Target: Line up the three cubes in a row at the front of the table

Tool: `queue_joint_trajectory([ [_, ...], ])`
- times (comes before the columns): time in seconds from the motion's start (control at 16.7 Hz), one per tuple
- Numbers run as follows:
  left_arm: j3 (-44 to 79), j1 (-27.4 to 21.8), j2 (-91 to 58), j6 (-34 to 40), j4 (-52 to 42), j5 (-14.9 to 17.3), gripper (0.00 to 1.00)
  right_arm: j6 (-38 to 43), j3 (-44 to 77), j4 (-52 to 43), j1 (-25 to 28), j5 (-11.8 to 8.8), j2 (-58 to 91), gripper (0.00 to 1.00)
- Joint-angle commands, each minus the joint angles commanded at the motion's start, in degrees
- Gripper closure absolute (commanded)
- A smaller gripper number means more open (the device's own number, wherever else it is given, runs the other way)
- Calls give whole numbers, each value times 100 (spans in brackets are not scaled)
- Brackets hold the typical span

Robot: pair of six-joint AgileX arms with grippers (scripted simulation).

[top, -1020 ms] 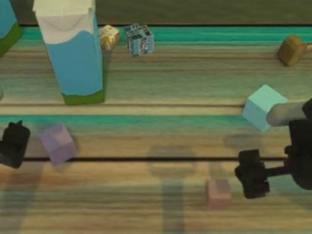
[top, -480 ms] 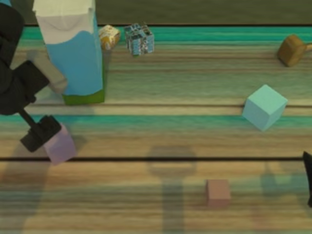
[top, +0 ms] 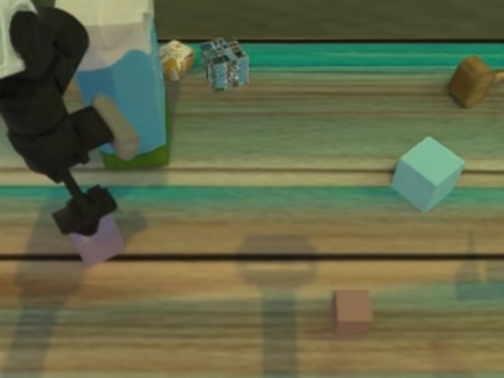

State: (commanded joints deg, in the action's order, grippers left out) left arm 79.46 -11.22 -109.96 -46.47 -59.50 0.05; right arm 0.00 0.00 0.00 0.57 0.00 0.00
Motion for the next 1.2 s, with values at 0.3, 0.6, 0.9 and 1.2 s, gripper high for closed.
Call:
queue_joint_trajectory([
  [0.3, -25, 27, 2, 2, 28, -2, 0, 0, 0, 0, 0, 0, 0, 0],
  [0.6, -501, 11, -408, -16, 927, 2, 0, 0, 0, 0, 0, 0, 0, 0],
  [0.9, -995, 10, -852, -22, 1850, 6, 0, 0, 0, 0, 0, 0, 0, 0],
  [1.2, -1004, 10, -861, -23, 1866, 6, 8, 0, 0, 0, 0, 0, 0, 0],
])
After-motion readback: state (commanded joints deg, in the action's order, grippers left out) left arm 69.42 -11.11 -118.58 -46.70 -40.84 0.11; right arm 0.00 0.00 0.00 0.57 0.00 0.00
